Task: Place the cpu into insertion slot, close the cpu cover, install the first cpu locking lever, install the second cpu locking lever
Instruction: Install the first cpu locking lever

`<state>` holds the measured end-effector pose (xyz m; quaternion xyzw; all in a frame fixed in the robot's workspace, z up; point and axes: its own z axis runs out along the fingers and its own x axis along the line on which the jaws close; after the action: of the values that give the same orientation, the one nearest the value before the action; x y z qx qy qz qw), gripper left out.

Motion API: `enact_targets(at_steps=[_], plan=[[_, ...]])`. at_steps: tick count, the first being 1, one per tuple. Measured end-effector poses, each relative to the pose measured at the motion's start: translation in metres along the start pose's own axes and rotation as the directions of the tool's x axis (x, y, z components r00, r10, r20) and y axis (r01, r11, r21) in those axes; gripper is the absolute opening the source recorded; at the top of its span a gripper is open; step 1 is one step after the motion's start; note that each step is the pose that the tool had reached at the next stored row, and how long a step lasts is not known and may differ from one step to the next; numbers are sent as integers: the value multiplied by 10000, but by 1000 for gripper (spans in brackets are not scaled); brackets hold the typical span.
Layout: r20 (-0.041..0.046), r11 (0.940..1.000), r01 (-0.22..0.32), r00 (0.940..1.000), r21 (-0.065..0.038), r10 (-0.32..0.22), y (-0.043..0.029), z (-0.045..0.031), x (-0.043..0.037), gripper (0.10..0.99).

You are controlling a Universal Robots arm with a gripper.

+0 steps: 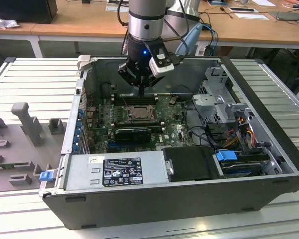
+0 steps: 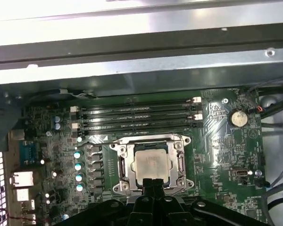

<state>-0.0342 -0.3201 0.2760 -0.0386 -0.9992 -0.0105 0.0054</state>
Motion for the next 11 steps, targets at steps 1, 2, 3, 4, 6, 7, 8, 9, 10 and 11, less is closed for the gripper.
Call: enact_targets(at_steps=[1,2,3,4,6,7,8,9,10,11], plan=[[8,10000,15,10000,-3,-15,-1,3,16,106],[18,10000,23,10000,-6,-23,-3,6,34,106],[46,10000,47,10000,-14,-47,-7,14,91,106],[56,10000,58,10000,-18,-58,-10,18,120,106],[72,10000,71,9999,-27,-71,-14,27,175,106],[77,10000,77,9999,-28,-76,-16,30,201,106],[86,10000,82,9999,-31,-82,-20,36,249,106],[92,10000,86,9999,-33,-86,-23,40,288,106],[96,9999,100,9999,-43,-100,-25,48,320,106],[93,9997,225,9997,-55,-224,-26,55,331,106]])
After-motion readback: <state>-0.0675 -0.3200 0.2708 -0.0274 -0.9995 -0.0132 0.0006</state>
